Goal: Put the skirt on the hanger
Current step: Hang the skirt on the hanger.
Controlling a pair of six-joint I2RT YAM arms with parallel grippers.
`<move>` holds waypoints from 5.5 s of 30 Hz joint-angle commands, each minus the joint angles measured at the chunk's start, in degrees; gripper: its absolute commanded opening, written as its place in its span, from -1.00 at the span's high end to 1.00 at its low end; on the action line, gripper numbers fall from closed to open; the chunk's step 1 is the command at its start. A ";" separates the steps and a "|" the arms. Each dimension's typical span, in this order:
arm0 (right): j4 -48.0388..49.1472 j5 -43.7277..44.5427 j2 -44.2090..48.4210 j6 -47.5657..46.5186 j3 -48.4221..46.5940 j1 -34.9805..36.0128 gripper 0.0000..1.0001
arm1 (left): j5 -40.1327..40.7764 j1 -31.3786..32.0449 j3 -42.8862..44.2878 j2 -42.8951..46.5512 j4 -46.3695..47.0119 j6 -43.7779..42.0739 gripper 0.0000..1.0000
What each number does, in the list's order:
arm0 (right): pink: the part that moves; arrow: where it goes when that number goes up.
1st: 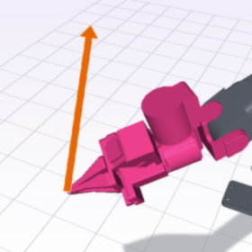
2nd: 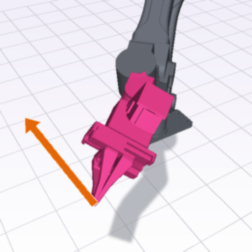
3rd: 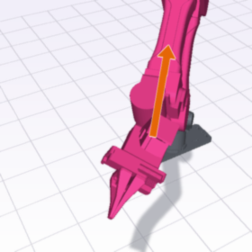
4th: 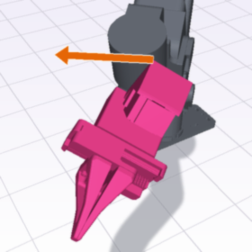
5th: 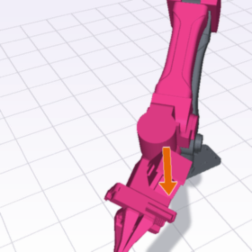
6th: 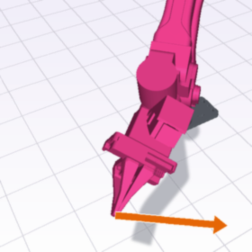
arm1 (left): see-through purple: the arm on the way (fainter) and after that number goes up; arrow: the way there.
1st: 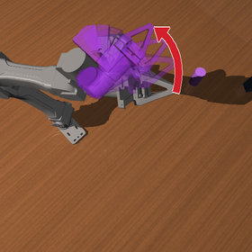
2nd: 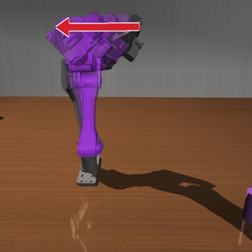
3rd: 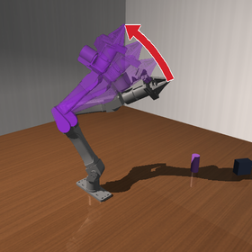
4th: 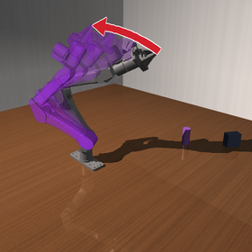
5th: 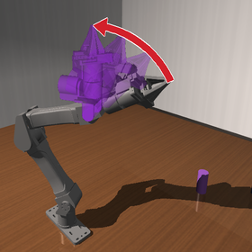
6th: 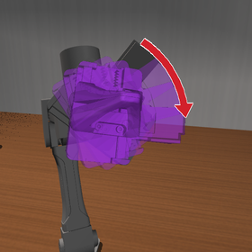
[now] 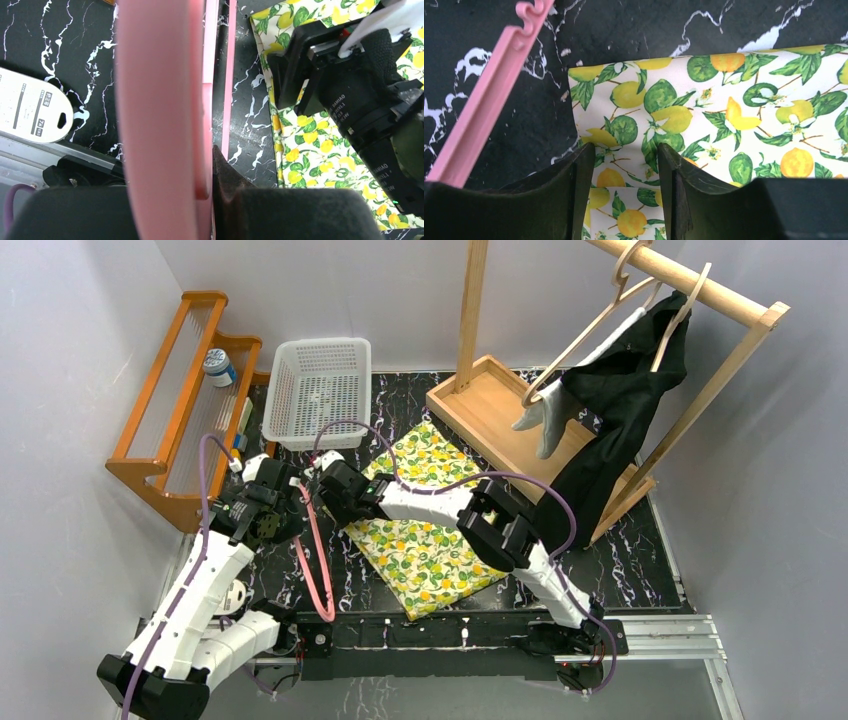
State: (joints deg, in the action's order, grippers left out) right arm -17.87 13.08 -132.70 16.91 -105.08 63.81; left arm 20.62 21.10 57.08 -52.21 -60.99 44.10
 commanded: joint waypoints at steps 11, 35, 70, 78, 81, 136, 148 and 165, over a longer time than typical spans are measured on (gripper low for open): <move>-6.69 8.09 -8.59 2.34 -8.84 -2.83 -0.23 | 4.24 -0.02 4.38 3.43 -8.03 -0.18 1.00; -13.87 0.68 -9.99 -4.75 -22.10 -2.18 -0.29 | 5.44 -0.03 2.24 8.44 -8.60 3.85 1.00; -4.39 -8.44 5.36 7.01 -6.95 -10.68 1.00 | -9.82 -0.07 -14.48 14.34 19.83 -2.12 1.00; -2.41 -15.50 8.93 14.71 -4.78 -14.15 1.00 | -12.98 -0.07 -22.99 13.43 35.60 -6.66 1.00; -2.22 -16.28 8.93 18.11 -5.03 -14.61 1.00 | -11.92 -0.06 -25.22 14.45 38.74 -8.81 1.00; -6.60 -12.67 24.47 6.82 24.71 2.15 -0.20 | -10.84 -0.03 -30.17 8.79 50.04 -9.53 1.00; -2.11 2.71 20.62 6.56 26.78 7.62 -0.16 | -8.45 -0.06 -30.17 8.79 48.73 -11.32 1.00; 8.38 5.40 19.48 5.34 36.51 9.49 -0.09 | -7.10 -0.07 -31.20 10.62 47.12 -9.82 1.00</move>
State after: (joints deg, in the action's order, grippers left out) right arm -8.84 18.96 -111.48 21.96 -71.37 73.06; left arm 10.63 21.12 25.91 -42.46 -13.32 33.69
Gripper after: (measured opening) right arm 0.584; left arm 0.050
